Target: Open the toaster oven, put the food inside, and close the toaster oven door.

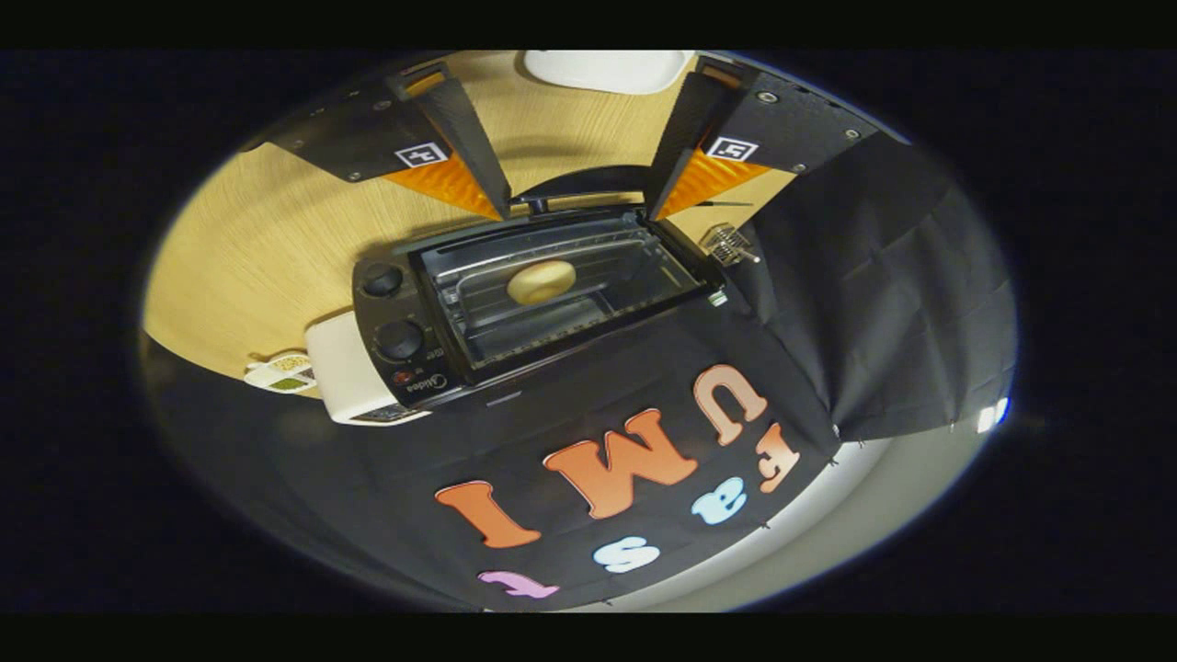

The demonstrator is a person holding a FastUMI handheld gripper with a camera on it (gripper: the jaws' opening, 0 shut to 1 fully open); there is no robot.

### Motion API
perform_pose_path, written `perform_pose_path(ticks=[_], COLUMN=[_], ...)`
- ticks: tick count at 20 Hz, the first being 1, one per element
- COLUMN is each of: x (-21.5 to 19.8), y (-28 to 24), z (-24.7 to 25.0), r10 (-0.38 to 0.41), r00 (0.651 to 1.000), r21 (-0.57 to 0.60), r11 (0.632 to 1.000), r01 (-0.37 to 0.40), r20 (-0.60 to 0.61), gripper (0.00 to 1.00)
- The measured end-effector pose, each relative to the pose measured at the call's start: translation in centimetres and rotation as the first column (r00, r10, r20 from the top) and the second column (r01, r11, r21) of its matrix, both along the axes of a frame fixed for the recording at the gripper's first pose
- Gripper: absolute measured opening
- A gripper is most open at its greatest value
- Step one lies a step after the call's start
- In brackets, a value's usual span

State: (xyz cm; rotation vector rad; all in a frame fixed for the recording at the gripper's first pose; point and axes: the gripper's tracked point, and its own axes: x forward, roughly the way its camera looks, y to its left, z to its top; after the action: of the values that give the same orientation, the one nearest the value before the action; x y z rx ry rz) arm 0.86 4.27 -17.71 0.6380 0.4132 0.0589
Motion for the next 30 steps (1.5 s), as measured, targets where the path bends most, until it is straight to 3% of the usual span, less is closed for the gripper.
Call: perform_pose_path(ticks=[4, 6, 9, 14, 19, 25, 30], x=[2.6, 4.0, 6.1, 8.4, 7.2, 2.5, -1.3], y=[-0.3, -1.9, -3.4, -2.3, -3.2, -4.6, -6.0], z=[2.1, 3.3, 4.4, 3.1, 4.9, 11.6, 17.1], r10=[-0.003, -0.038, -0.032, -0.002, -0.013, 0.014, 0.023], r00=[0.999, 0.995, 0.992, 0.997, 0.994, 0.976, 0.948], r21=[0.011, -0.148, -0.351, -0.325, -0.366, -0.429, -0.524], r11=[1.000, 0.988, 0.933, 0.945, 0.929, 0.899, 0.837], r01=[0.003, 0.052, 0.075, 0.025, 0.054, 0.083, 0.155], r20=[0.036, 0.097, 0.126, 0.073, 0.113, 0.218, 0.317], gripper=[0.87, 0.86, 0.86, 0.85, 0.86, 0.86, 0.86])
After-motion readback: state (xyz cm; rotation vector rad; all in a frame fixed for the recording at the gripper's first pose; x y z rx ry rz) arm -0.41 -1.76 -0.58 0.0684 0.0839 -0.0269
